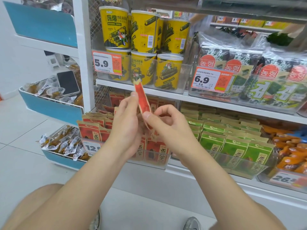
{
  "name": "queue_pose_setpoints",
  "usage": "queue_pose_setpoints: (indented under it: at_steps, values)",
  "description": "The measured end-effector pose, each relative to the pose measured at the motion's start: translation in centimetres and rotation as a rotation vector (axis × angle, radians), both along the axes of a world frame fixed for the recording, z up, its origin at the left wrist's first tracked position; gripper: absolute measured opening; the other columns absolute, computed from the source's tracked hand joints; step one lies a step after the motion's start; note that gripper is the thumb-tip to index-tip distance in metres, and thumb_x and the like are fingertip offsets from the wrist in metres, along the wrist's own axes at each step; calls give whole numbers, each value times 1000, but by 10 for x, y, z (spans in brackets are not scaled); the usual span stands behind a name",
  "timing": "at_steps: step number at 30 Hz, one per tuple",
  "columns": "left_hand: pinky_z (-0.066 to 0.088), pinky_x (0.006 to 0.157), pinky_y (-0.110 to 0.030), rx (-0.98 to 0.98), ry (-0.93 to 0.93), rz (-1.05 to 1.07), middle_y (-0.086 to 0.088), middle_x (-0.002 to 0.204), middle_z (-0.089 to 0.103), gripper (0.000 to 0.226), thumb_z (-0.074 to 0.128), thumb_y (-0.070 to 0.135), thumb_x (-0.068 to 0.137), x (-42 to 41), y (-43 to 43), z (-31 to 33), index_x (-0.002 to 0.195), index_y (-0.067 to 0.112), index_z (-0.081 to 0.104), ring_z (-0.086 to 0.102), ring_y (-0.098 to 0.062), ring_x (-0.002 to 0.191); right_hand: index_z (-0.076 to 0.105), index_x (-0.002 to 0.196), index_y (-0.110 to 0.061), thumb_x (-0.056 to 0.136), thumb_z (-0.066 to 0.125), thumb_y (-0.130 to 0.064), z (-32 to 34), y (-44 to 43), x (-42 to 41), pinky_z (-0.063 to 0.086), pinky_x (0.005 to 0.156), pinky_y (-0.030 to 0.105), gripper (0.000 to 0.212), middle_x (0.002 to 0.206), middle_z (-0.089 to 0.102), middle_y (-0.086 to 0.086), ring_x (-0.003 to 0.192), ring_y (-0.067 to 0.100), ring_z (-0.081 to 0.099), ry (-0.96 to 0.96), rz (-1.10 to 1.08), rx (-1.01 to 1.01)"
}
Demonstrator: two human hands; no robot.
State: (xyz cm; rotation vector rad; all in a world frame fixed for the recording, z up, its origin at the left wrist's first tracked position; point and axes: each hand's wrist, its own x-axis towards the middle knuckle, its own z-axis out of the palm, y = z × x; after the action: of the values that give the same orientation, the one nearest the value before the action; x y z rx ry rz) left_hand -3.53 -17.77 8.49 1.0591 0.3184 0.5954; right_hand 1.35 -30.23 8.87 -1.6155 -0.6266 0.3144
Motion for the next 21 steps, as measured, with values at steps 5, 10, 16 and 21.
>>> queue_pose_setpoints:
  at_steps: [5, 10, 16, 21]
  values:
    - [61, 97, -47, 337, -22, -47, 2, 120, 79, 19, 66, 27, 107, -6, -11, 1, 122, 20, 76, 73, -21, 117, 69, 82, -13, 98, 70, -57, -4, -1, 9, 59, 75, 58, 48, 77, 72, 15, 70, 19, 63, -157, -196, 116]
    - [68, 84, -45, 491, -95, 11, 2, 106, 83, 18, 68, 16, 105, -15, -10, 5, 119, 17, 80, 79, -20, 102, 72, 86, -11, 103, 61, -58, -9, -3, 19, 54, 73, 73, 51, 85, 66, 31, 74, 28, 59, -203, -146, 181]
    - [66, 70, -28, 507, -58, 40, 5, 102, 83, 17, 70, 8, 103, -18, -11, 0, 117, 14, 78, 81, -13, 92, 66, 82, -6, 106, 57, -47, -14, -2, 21, 42, 65, 43, 48, 70, 56, 9, 67, 18, 47, -260, -178, 119]
    - [66, 71, -31, 445, -37, 26, 2, 104, 84, 20, 72, 9, 102, -18, -5, -3, 119, 17, 78, 81, -18, 95, 66, 85, -3, 103, 58, -49, -16, 2, 20, 55, 73, 68, 50, 84, 62, 32, 73, 25, 55, -210, -138, 142]
